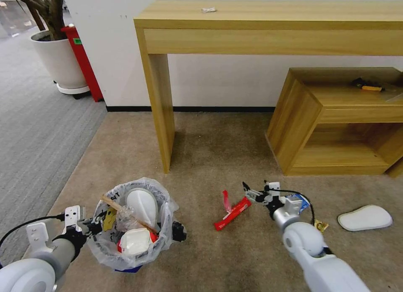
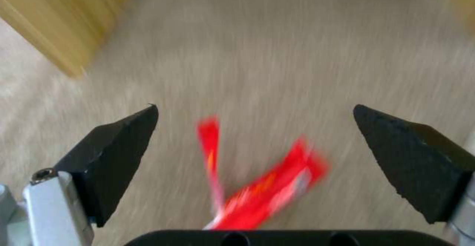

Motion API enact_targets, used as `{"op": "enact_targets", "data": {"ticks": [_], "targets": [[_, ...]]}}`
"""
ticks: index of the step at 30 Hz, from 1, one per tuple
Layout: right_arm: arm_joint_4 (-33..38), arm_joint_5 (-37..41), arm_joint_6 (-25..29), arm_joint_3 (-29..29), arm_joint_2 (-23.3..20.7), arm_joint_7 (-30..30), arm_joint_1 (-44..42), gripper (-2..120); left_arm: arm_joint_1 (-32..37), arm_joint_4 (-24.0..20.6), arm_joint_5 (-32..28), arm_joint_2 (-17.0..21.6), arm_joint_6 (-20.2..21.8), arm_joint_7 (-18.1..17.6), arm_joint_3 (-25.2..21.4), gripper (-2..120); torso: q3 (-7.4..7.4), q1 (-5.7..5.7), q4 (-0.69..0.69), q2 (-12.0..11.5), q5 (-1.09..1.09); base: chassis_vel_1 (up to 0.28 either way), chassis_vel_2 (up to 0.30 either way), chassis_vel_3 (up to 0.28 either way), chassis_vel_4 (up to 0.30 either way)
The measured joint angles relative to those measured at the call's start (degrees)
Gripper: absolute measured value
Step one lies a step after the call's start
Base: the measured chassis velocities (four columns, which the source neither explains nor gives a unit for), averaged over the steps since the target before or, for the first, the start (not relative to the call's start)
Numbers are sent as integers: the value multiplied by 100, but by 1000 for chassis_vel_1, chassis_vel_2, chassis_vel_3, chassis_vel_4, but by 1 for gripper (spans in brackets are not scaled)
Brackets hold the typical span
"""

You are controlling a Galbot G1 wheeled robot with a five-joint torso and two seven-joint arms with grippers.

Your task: Pick up the trash bin and place the garbage on the floor into it.

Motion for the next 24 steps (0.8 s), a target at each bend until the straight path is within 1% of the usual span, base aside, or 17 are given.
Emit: {"op": "enact_targets", "data": {"ticks": [1,2,3,4,6,7,9,10,14,17,18,20,21,22,23,24], "targets": [[-169,307,-286,-116,154,290,126,100,8,-2,12,-9,0,-2,-4,1,0,0,1,0,-2,0,0,0,0],[-276,431,-392,-160,221,419,192,100,10,-2,20,-14,0,-2,-4,1,0,0,1,0,-3,0,0,0,0],[-276,431,-392,-160,221,419,192,100,10,-2,20,-14,0,-2,-4,1,0,0,1,0,-3,0,0,0,0],[-475,682,-584,-247,352,719,323,100,13,-3,47,-23,0,-2,8,1,0,0,-1,0,-2,0,0,0,0],[-812,1045,-790,-344,536,1089,522,100,12,-3,73,-37,0,-1,27,1,0,0,-2,0,-1,0,0,0,0],[-812,1045,-790,-344,536,1089,522,100,12,-3,73,-37,0,-1,27,1,0,0,-2,0,-1,0,0,0,0],[-1152,1293,-945,-395,702,1351,717,100,7,-2,78,-43,0,-2,40,1,0,0,-1,-1,-1,0,0,0,0],[-1311,1368,-1011,-410,759,1406,810,100,5,-3,79,-43,0,-4,41,1,0,0,-1,-1,-1,0,0,0,0],[-1535,1416,-1055,-437,846,1430,965,100,0,-3,83,-43,0,-9,44,1,0,0,-2,-1,-2,0,0,0,0],[-1939,1496,-1076,-455,990,1427,1220,99,-3,0,107,-43,0,-9,70,1,1,0,-2,-1,-2,0,0,0,0],[-1939,1496,-1076,-455,990,1427,1220,99,-3,0,107,-43,0,-9,70,1,1,0,-2,-1,-2,0,0,0,0],[-2332,1616,-1135,-450,1115,1491,1454,90,4,-4,112,-35,0,-10,76,1,0,0,-1,-1,-1,0,0,0,0],[-2405,1660,-1142,-451,1135,1523,1495,86,4,-7,114,-31,0,-12,77,1,0,0,-1,-1,-1,0,0,0,0],[-2405,1660,-1142,-451,1135,1523,1495,86,4,-7,114,-31,0,-12,77,1,0,0,-1,-1,-1,0,0,0,0],[-2488,1713,-1149,-454,1162,1549,1547,83,3,-10,114,-26,0,-14,77,1,1,0,-1,-1,-1,0,0,0,0],[-2568,1737,-1154,-457,1179,1553,1591,77,0,-13,115,-25,0,-14,77,1,0,0,-2,-1,-1,0,0,0,0]]}}
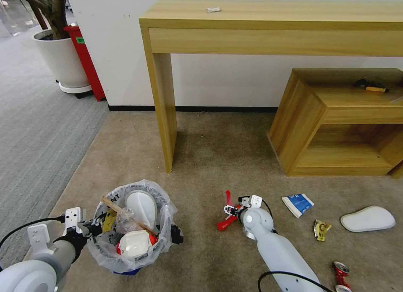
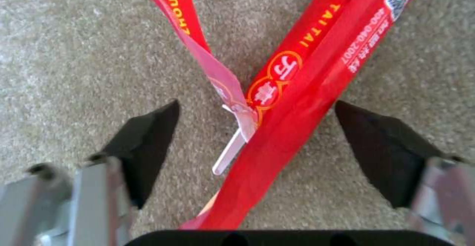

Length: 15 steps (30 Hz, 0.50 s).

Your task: Pick up the trash bin and place the garbage on the floor into it.

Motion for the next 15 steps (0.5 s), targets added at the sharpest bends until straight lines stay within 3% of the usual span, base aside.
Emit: {"op": "enact_targets", "data": {"ticks": [5,15], "targets": [[-237,4,16,-6,45,-3,77,67,-7,5,-2,-7,0,-7,0,1,0,0,0,0,0,0,0,0,0],[-792,-167,233,-9,157,-140,360,26,-57,45,-53,2,0,-29,-11,1,-1,0,-1,0,-2,0,0,0,0]]}}
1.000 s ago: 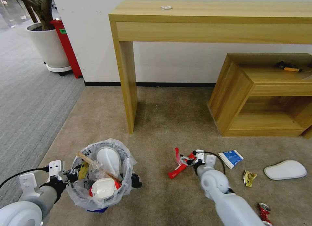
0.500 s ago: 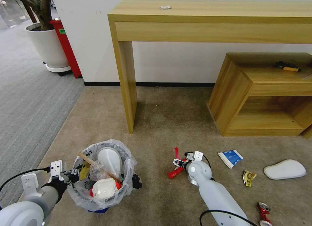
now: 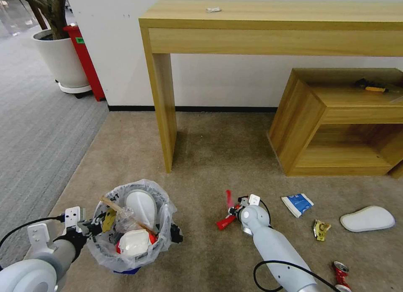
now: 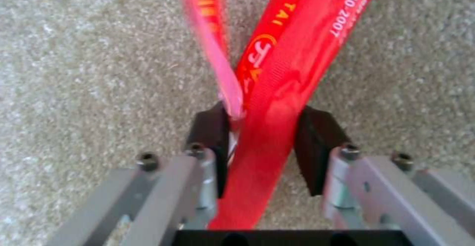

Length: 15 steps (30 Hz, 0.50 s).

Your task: Pick up the trash bin and place the garbage on the floor into it.

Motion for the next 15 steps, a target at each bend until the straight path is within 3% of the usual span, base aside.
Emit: {"op": "enact_targets", "data": {"ticks": [7,12,15], "targets": [[75,-400,223,-5,-37,-244,-92,3,-26,30,-19,16,0,24,-20,1,1,0,3,0,5,0,0,0,0],[355,-960,480,-11,-150,-589,-245,2,-27,30,-21,9,0,30,-17,1,1,0,1,0,3,0,0,0,0],[974,-1307,666,26,-334,-960,-425,2,-21,15,-49,10,0,51,-54,1,1,0,2,0,3,0,0,0,0]]}}
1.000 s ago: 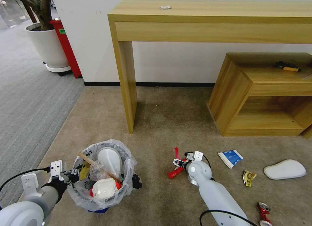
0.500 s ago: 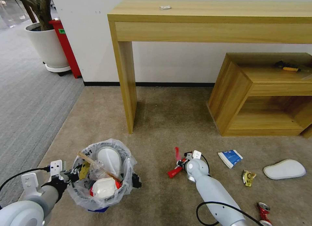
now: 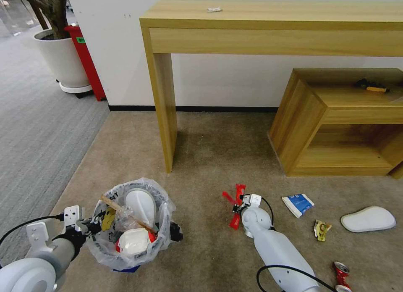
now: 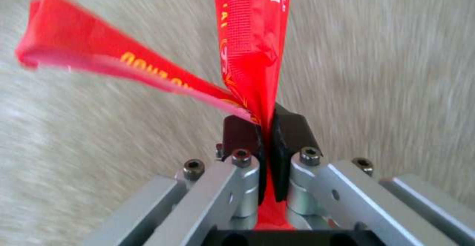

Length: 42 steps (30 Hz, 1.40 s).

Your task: Pick up the trash bin and place the garbage on the floor into it.

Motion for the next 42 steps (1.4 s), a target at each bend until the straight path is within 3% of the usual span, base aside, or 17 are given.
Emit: {"op": "enact_targets", "data": {"ticks": [4,11,12,15,18,20,26,27,29,42], "targets": [[454,-163,70,35,-130,-267,-110,2,17,-24,-23,5,0,9,-33,1,0,0,0,0,0,0,0,0,0],[2608,-248,168,-130,-904,-1404,-169,2,2,-97,-37,47,0,-14,14,1,0,0,-1,0,0,0,0,0,0],[2608,-248,168,-130,-904,-1404,-169,2,2,-97,-37,47,0,-14,14,1,0,0,-1,0,0,0,0,0,0],[3306,-123,269,-605,-1221,-1749,232,2,-43,-150,-29,103,0,-218,175,1,0,0,-1,0,-2,0,0,0,0],[3572,-7,287,-982,-1243,-1922,618,2,-54,-196,-32,154,0,-342,310,1,0,0,-1,0,0,0,0,0,0],[3796,325,262,-1531,-1200,-2055,1128,2,-103,-213,-54,227,0,-438,434,1,0,0,1,0,-2,0,0,0,0],[3836,538,204,-2380,-1067,-2342,1672,2,-239,-205,-241,330,0,-623,604,1,0,0,1,0,-2,0,0,0,0],[3746,520,203,-2945,-997,-2368,1784,2,-334,-203,-506,372,0,-796,696,1,0,0,0,0,-2,0,0,0,0],[3707,447,204,-3167,-965,-2375,1759,2,-349,-203,-549,381,0,-833,701,1,0,0,0,0,-2,0,0,0,0],[3267,-546,407,-3540,-903,-2638,1469,2,-321,-270,-732,354,0,-899,657,1,0,0,-1,0,-1,0,0,0,0]]}}
